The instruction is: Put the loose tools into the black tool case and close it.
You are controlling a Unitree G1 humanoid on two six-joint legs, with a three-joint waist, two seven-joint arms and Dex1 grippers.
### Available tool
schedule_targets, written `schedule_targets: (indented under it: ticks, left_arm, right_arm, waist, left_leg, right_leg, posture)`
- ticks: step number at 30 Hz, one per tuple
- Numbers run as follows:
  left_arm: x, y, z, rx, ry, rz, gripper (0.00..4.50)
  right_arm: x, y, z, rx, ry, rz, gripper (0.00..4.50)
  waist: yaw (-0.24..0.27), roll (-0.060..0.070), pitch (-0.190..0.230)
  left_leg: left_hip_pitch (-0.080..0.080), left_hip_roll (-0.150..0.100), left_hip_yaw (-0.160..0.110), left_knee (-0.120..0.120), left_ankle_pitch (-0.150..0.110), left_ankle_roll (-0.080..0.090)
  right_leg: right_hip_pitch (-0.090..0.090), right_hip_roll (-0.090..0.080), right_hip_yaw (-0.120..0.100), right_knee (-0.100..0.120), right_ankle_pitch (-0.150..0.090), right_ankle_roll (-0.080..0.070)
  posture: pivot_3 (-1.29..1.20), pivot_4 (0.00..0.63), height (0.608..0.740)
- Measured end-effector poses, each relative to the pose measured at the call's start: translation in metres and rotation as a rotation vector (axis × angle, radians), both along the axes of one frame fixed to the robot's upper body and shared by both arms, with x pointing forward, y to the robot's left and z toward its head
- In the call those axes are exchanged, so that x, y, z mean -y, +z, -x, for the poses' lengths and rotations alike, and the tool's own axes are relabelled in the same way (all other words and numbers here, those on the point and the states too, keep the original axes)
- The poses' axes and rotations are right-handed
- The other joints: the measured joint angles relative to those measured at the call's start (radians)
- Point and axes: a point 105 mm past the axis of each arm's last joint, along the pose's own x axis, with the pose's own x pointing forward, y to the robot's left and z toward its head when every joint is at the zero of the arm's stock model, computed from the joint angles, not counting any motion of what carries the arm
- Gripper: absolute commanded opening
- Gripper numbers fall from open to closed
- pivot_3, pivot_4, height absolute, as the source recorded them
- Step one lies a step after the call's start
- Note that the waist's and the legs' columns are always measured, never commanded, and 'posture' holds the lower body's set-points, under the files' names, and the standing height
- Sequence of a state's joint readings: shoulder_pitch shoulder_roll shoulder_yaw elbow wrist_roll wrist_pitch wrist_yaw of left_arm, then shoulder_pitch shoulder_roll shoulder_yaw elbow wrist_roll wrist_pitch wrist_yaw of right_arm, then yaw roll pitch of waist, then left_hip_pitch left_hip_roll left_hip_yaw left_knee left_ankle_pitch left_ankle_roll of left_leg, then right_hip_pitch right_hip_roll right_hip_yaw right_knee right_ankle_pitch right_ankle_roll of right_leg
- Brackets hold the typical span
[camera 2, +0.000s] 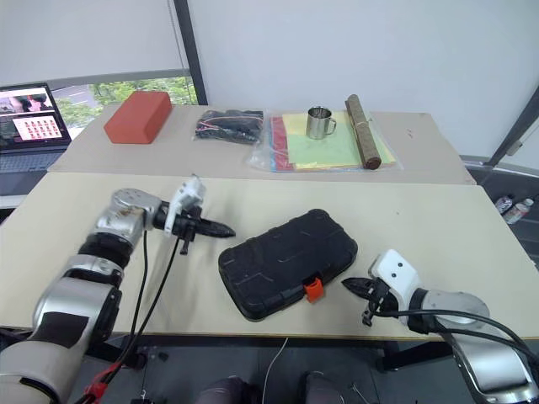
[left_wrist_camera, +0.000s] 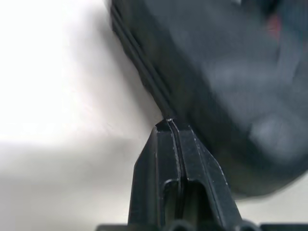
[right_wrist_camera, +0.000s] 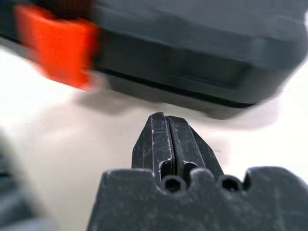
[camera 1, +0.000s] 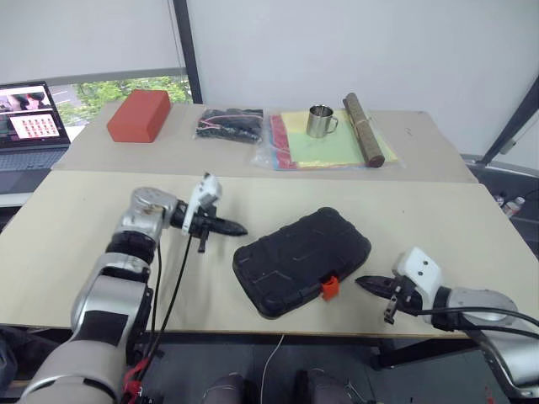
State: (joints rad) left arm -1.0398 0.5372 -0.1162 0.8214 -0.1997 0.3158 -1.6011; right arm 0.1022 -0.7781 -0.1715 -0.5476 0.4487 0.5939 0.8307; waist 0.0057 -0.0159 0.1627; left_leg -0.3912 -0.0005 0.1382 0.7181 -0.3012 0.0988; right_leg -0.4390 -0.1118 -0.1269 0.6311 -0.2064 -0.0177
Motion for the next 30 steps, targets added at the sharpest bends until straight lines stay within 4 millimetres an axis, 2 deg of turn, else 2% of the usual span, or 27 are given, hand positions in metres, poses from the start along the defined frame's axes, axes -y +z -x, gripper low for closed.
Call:
schedule_targets:
  ticks: [1, 2, 4, 7, 8, 15, 23, 30]
  left_arm:
    - [0.008, 0.013, 0.006, 0.005, -0.032, 0.022, 0.0]
    - [0.012, 0.016, 0.009, 0.012, -0.051, 0.024, 0.0]
    - [0.025, 0.013, 0.021, 0.049, -0.117, -0.011, 0.0]
    - [0.05, -0.024, 0.034, 0.058, -0.184, -0.103, 0.0]
    - [0.064, -0.034, 0.037, 0.115, -0.218, -0.12, 0.0]
    - [0.075, -0.035, 0.031, 0.27, -0.225, -0.175, 0.0]
    - [0.08, -0.036, 0.033, 0.349, -0.265, -0.19, 0.0]
    - [0.09, -0.038, 0.036, 0.407, -0.325, -0.206, 0.0]
  right_arm:
    - [-0.007, 0.008, 0.004, 0.005, 0.02, -0.039, 0.07]
    - [-0.01, 0.011, 0.006, 0.005, 0.03, -0.052, 0.07]
    - [-0.017, 0.017, 0.008, 0.008, 0.045, -0.073, 0.07]
    - [-0.028, 0.021, 0.0, 0.022, 0.048, -0.088, 0.07]
    - [-0.036, 0.017, -0.003, 0.01, 0.066, -0.083, 0.07]
    - [-0.035, -0.004, 0.0, -0.044, 0.056, -0.033, 0.07]
    - [-0.016, 0.001, 0.009, -0.059, -0.055, -0.089, 0.07]
    - [-0.023, -0.027, 0.021, -0.16, -0.062, -0.078, 0.07]
  waist:
    - [0.0, 0.0, 0.0]
    - [0.0, 0.0, 0.0]
    - [0.001, 0.0, 0.0]
    - [0.004, 0.0, 0.0]
    - [0.005, 0.0, 0.0]
    - [0.016, 0.001, -0.002]
    - [0.018, 0.001, -0.002]
    - [0.02, 0.001, -0.005]
  left_leg:
    - [0.001, 0.0, 0.0, 0.0, 0.0, 0.0]
    - [0.002, 0.0, 0.0, 0.0, 0.0, 0.0]
    - [0.005, 0.0, 0.0, 0.0, -0.001, 0.0]
    - [0.006, 0.0, 0.0, 0.0, -0.001, 0.0]
    - [0.005, 0.0, 0.0, 0.0, 0.0, 0.0]
    - [0.005, 0.0, -0.001, 0.002, -0.001, 0.001]
    - [0.007, 0.0, -0.002, 0.002, -0.001, 0.002]
    - [0.007, 0.0, -0.002, 0.002, -0.002, 0.002]
  right_leg:
    - [0.001, 0.0, 0.001, 0.0, 0.0, 0.001]
    - [0.002, -0.001, 0.001, 0.0, 0.0, 0.001]
    - [0.004, -0.001, 0.002, 0.0, -0.001, 0.002]
    - [0.004, -0.001, 0.003, 0.0, 0.0, 0.0]
    - [0.003, -0.001, 0.003, 0.0, 0.0, 0.0]
    - [0.006, -0.002, 0.003, 0.0, 0.001, 0.0]
    - [0.008, -0.002, 0.003, -0.001, 0.001, 0.0]
    - [0.008, -0.002, 0.002, -0.001, 0.001, 0.0]
  posture:
    - [0.0, 0.15, 0.736]
    - [0.0, 0.15, 0.736]
    - [0.0, 0.15, 0.736]
    - [0.0, 0.15, 0.736]
    - [0.0, 0.15, 0.736]
    - [0.0, 0.15, 0.736]
    - [0.0, 0.15, 0.736]
    - [0.0, 0.15, 0.736]
